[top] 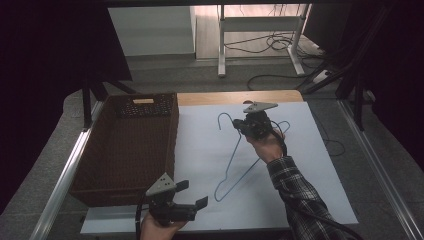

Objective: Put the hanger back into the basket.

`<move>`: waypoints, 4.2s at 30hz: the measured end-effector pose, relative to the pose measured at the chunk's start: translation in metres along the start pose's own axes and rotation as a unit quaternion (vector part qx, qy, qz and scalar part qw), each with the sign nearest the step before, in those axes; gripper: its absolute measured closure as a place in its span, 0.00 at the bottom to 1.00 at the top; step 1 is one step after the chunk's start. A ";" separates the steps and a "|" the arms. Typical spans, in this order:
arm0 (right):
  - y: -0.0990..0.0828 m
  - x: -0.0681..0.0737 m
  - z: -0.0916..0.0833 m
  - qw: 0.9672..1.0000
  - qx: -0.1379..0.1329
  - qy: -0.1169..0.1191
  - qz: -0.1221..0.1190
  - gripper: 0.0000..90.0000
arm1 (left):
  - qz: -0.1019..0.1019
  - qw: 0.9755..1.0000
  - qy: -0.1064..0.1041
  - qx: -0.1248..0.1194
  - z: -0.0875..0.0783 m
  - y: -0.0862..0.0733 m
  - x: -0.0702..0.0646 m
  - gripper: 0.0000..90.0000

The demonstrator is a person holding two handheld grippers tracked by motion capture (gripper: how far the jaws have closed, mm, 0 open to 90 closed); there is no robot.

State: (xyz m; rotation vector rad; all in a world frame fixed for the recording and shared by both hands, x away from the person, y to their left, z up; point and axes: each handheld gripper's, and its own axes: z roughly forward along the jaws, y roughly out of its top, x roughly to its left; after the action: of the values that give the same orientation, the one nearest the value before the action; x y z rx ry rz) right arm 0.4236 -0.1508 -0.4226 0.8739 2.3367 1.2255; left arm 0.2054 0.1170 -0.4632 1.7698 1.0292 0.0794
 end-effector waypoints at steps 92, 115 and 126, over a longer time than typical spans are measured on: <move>-0.031 0.023 -0.091 0.997 -0.057 0.029 -0.036 0.49 | 0.056 0.995 0.078 0.038 0.074 0.111 0.011 0.98; -0.068 0.025 -0.115 0.997 -0.056 0.046 0.001 0.28 | 0.077 0.991 0.114 0.008 0.025 0.131 0.024 0.98; -0.086 0.030 -0.115 0.998 -0.036 0.049 0.008 0.20 | 0.080 0.988 0.133 -0.002 -0.005 0.142 0.035 0.98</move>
State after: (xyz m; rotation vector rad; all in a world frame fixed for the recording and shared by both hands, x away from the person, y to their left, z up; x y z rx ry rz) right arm 0.3056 -0.2375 -0.4308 0.8262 2.3495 1.3795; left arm 0.3100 0.1317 -0.3620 1.8698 1.0712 0.4285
